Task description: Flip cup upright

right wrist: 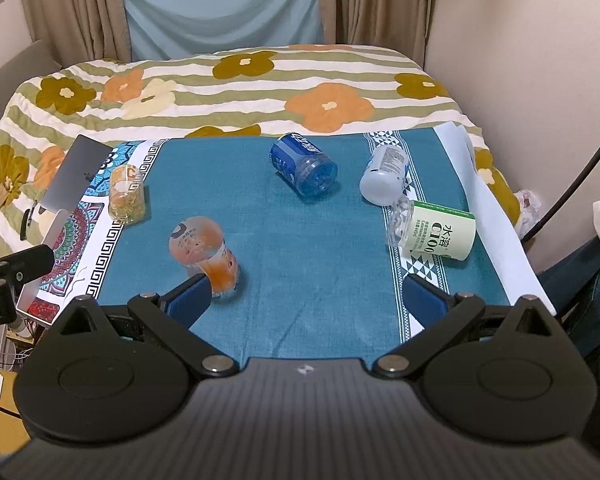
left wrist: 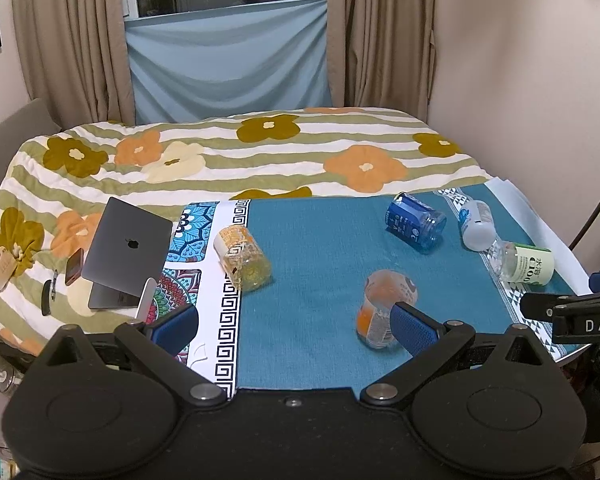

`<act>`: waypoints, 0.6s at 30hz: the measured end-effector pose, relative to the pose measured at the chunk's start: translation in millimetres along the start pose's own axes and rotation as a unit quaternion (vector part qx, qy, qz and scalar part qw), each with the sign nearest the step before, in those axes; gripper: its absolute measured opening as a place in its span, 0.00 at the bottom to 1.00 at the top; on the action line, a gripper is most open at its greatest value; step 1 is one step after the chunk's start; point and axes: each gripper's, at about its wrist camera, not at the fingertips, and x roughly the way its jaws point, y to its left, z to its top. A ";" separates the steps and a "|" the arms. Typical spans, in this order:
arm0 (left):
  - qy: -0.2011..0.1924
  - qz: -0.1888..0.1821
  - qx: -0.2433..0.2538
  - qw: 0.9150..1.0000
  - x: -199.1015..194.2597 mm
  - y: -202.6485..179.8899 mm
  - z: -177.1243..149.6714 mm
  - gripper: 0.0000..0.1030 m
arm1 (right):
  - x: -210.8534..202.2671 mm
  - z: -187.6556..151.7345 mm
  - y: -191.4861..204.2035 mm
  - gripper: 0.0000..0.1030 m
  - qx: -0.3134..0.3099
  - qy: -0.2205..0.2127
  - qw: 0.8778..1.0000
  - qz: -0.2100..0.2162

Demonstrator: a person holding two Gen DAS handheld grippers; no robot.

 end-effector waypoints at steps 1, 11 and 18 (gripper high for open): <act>0.000 0.000 0.000 1.000 -0.1 -0.2 0.1 1.00 | -0.1 0.0 -0.1 1.00 0.000 0.000 1.000 0.000; -0.002 -0.003 0.003 1.000 -1.9 -1.6 -1.4 1.00 | -2.3 -0.2 0.1 1.00 0.003 -0.002 1.000 -0.003; -0.007 -0.007 -0.003 1.000 -2.8 -0.5 -0.6 1.00 | -2.5 -0.6 -0.2 1.00 0.003 -0.002 1.000 -0.003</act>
